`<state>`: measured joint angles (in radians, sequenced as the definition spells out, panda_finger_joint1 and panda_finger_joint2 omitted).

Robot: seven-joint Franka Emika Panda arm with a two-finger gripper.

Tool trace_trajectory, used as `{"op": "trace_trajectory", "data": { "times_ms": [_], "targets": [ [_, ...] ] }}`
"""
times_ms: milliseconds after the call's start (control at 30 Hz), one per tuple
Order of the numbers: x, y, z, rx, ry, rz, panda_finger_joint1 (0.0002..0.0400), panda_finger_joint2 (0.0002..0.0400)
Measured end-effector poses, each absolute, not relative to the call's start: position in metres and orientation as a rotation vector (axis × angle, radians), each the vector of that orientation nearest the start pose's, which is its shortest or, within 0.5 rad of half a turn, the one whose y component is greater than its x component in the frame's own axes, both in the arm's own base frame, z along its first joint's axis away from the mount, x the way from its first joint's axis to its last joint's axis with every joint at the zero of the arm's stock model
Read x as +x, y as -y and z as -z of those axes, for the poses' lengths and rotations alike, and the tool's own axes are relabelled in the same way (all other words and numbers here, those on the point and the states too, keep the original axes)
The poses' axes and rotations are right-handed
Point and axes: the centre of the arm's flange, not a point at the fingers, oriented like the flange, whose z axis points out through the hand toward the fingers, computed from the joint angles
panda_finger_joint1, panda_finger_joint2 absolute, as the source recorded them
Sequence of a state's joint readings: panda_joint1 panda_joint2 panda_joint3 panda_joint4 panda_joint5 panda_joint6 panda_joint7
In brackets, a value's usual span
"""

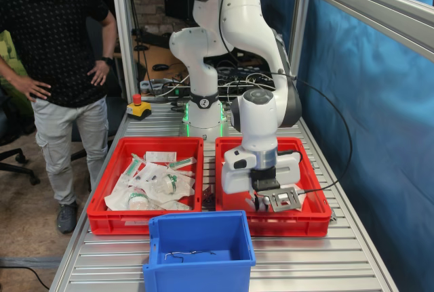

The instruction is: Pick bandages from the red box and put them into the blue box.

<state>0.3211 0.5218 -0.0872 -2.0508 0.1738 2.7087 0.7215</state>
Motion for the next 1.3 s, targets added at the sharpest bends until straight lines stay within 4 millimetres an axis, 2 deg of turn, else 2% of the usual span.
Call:
{"op": "trace_trajectory", "data": {
  "times_ms": [567, 600, 700, 733, 867, 900, 1233, 1300],
  "targets": [
    [0.577, -0.133, -0.278, -2.867, -0.926, 0.122, 0.0085, 0.0085],
    [0.576, -0.131, -0.289, -2.863, -0.928, 0.119, 0.0085, 0.0085],
    [0.575, -0.126, -0.306, -2.856, -0.936, 0.118, 0.0085, 0.0085],
    [0.575, -0.117, -0.323, -2.845, -0.952, 0.126, 0.0085, 0.0085],
    [0.577, -0.100, -0.342, -2.824, -0.987, 0.147, 0.0085, 0.0085],
    [0.578, -0.091, -0.350, -2.814, -1.009, 0.158, 0.0085, 0.0085],
    [0.594, -0.027, -0.380, -2.753, -1.154, 0.235, 0.0085, 0.0085],
    [0.598, -0.019, -0.385, -2.748, -1.167, 0.254, 0.0085, 0.0085]
  ]
}}
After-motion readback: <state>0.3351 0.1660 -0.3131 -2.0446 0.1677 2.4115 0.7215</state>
